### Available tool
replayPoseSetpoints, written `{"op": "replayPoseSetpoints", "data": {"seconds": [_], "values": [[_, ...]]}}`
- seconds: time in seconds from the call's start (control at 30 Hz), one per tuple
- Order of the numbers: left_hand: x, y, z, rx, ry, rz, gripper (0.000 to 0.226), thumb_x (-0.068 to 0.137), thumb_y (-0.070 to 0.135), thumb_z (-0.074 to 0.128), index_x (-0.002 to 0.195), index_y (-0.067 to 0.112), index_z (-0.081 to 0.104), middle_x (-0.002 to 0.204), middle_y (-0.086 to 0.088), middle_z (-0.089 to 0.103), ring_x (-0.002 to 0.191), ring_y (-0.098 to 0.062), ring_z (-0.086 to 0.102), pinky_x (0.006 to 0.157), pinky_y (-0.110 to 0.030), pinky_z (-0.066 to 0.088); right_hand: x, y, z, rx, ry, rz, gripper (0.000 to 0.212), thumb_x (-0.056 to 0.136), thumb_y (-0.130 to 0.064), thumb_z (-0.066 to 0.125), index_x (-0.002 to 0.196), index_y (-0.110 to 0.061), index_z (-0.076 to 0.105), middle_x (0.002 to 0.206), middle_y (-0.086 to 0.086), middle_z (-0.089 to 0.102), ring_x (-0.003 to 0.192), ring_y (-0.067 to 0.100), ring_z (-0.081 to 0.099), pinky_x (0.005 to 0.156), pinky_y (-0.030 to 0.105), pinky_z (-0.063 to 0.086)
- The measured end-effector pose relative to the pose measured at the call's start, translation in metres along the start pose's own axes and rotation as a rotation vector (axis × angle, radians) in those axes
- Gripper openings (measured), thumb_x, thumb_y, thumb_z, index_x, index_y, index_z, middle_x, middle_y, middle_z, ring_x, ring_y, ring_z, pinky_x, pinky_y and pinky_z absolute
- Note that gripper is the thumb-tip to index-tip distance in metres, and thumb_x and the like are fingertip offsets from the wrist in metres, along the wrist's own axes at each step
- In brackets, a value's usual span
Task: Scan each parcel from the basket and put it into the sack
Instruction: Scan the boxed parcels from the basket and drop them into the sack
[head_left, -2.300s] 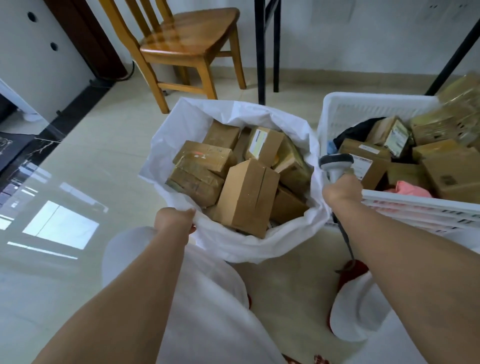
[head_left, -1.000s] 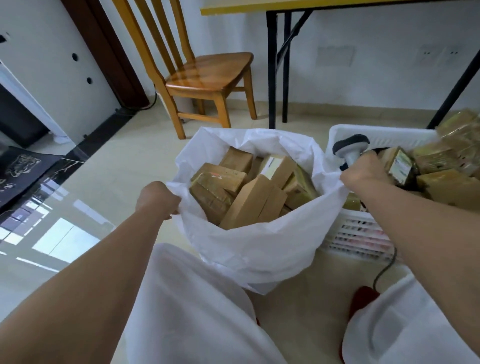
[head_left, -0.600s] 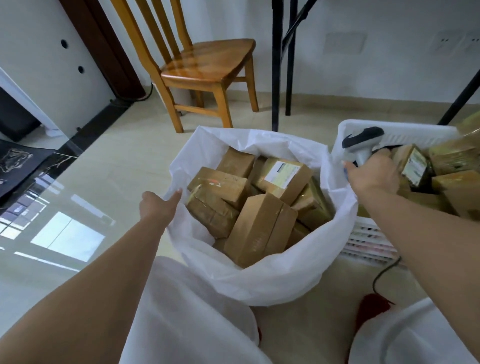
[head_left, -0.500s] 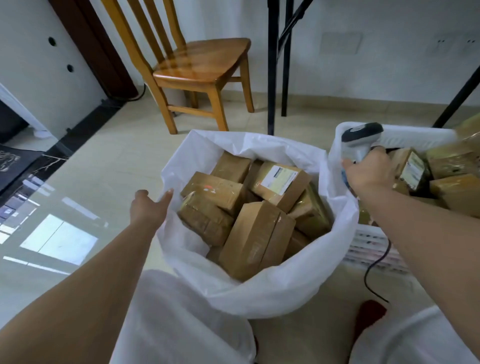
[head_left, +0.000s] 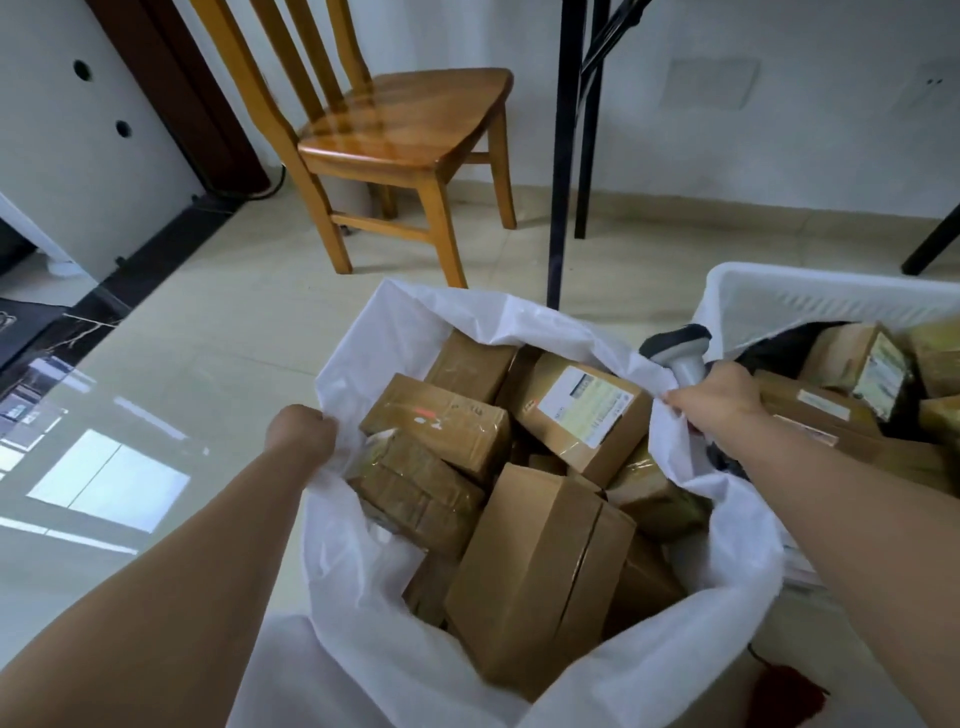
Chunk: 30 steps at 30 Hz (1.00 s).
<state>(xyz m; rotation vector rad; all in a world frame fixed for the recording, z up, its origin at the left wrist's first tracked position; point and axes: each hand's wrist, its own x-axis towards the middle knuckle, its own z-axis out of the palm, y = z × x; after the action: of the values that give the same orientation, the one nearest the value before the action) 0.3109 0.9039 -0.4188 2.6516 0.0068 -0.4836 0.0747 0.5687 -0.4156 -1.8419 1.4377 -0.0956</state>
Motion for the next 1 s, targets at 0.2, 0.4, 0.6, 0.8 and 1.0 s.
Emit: {"op": "replayPoseSetpoints", "data": {"seconds": [0.2, 0.4, 0.6, 0.8, 1.0], "values": [[-0.002, 0.037, -0.032, -0.125, 0.186, 0.051, 0.021, 0.082, 0.025, 0.075, 0.067, 0.013, 0.066, 0.074, -0.011, 0.068, 0.079, -0.033, 0.068, 0.076, -0.037, 0.057, 0.008, -0.037, -0.02, 0.195, 0.304, -0.065, 0.041, 0.085, -0.005, 0.064, 0.123, -0.006, 0.049, 0.121, 0.017, 0.059, 0.113, 0.038, 0.057, 0.089, 0.041, 0.046], [-0.009, 0.071, -0.06, -0.294, 0.406, 0.065, 0.019, 0.077, 0.022, 0.082, 0.081, 0.019, 0.064, 0.077, 0.003, 0.059, 0.081, -0.024, 0.06, 0.076, -0.032, 0.052, 0.011, -0.066, -0.04, 0.388, 0.503, -0.163, 0.052, 0.084, -0.01, 0.066, 0.131, -0.009, 0.043, 0.129, 0.014, 0.059, 0.117, 0.033, 0.057, 0.098, 0.04, 0.045], [-0.009, 0.065, -0.045, -0.185, 0.373, 0.089, 0.01, 0.089, 0.016, 0.066, 0.079, 0.014, 0.068, 0.073, -0.007, 0.061, 0.079, -0.035, 0.061, 0.069, -0.031, 0.043, 0.012, -0.056, -0.03, 0.258, 0.399, -0.074, 0.049, 0.084, -0.002, 0.065, 0.128, -0.003, 0.045, 0.129, 0.019, 0.058, 0.119, 0.039, 0.055, 0.098, 0.045, 0.043], [0.004, 0.055, -0.032, -0.088, 0.333, 0.061, 0.016, 0.087, 0.014, 0.064, 0.101, 0.014, 0.069, 0.102, -0.009, 0.066, 0.084, -0.031, 0.059, 0.075, -0.034, 0.049, 0.022, -0.042, -0.028, 0.157, 0.3, 0.021, 0.055, 0.076, -0.016, 0.08, 0.121, -0.002, 0.051, 0.122, 0.02, 0.061, 0.112, 0.039, 0.059, 0.09, 0.047, 0.051], [-0.015, 0.063, -0.006, -0.205, 0.347, -0.251, 0.099, 0.07, 0.04, 0.086, 0.14, 0.006, 0.026, 0.136, -0.021, 0.037, 0.123, -0.041, 0.046, 0.099, -0.05, 0.042, 0.026, -0.056, -0.027, 0.067, 0.268, -0.105, 0.076, 0.069, -0.052, 0.082, 0.123, -0.007, 0.052, 0.116, 0.013, 0.063, 0.106, 0.036, 0.062, 0.085, 0.046, 0.053]]}}
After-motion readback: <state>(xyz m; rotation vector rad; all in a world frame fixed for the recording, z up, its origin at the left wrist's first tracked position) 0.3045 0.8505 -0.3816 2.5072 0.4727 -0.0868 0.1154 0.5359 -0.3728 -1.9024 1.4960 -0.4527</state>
